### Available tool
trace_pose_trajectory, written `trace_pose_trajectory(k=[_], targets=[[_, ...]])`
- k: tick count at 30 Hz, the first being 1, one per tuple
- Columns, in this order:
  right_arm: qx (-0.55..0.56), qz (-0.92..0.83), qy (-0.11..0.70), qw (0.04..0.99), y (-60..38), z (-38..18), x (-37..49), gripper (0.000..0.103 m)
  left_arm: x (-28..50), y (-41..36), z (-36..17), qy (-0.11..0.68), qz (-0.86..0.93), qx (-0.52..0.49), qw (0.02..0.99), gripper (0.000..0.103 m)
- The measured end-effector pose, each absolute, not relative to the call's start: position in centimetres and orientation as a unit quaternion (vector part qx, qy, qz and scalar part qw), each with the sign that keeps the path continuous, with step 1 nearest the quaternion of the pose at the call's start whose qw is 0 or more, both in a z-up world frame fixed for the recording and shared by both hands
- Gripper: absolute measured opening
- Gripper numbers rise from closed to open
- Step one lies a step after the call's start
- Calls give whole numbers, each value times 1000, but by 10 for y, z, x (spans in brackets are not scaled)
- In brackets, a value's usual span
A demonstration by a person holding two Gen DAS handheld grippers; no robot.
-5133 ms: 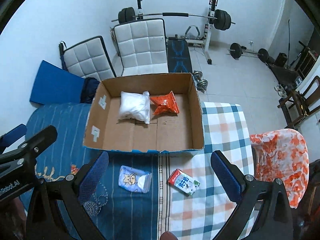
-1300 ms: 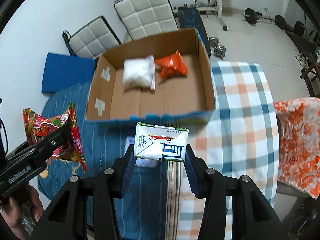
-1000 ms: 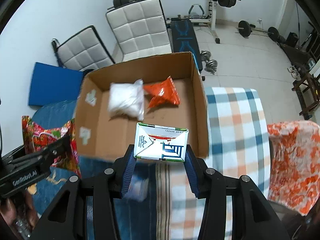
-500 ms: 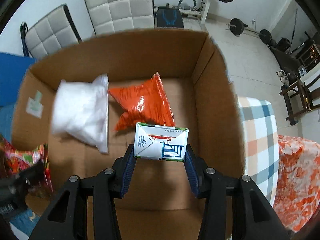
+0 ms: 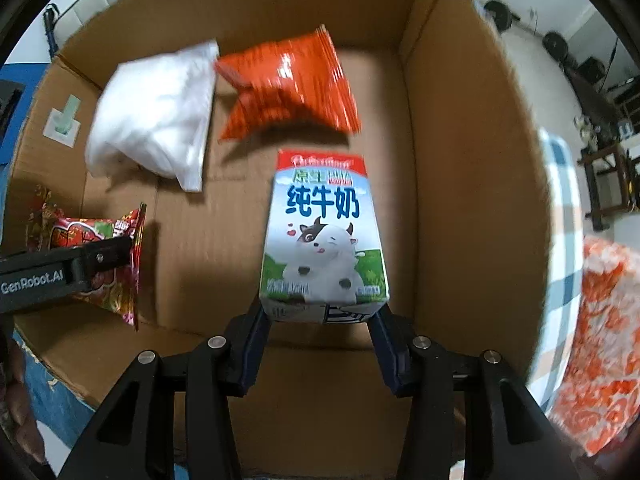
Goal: Organize soft objects
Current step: 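Lower the candy packet and milk carton into the box and release both, then grasp the yarn ball with the left tool while the right tool grasps the tissue pack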
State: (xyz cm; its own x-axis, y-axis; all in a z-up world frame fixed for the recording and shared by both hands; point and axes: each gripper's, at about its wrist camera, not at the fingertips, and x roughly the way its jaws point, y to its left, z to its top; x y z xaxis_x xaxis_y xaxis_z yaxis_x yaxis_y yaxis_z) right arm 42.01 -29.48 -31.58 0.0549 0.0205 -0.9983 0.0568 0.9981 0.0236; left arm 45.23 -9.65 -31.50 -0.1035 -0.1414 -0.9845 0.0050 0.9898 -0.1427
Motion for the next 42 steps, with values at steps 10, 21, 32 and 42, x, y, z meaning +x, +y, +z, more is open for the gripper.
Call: trace_pose_trajectory(k=[10,21,32,42], targets=[[40,-16,717,696,-300,-337,426,53,455,-85,-325,759,-40,-69,646,72],[48,-13,675,736,-295,-290,422,90,457,-74,-277,729,-47,-75,679,87],[44,-29,619,784,-297,-213,365,101,383,-68,-182,635,-40,-60,769,102],[43,-32,562,825,-295,-133,301,101,317,-73,-109,548,-27,-30,835,102]])
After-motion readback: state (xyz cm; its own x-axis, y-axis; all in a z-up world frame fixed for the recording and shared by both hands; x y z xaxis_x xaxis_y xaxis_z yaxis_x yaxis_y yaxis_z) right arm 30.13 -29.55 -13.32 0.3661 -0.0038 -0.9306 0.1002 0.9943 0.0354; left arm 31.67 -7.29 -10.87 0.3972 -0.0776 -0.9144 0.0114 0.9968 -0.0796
